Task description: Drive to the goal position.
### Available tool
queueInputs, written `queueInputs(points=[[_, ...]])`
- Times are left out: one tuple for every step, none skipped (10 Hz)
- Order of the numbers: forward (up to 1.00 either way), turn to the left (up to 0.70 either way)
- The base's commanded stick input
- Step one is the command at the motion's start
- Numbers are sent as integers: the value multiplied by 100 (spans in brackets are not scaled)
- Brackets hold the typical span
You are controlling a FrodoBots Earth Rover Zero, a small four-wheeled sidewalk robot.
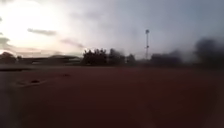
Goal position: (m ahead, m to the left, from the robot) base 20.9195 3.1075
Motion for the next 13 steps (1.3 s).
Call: queueInputs(points=[[70,0],[70,0],[70,0],[70,0],[70,0],[70,0],[70,0],[70,0],[70,0],[70,0],[70,0],[70,0],[70,0]])
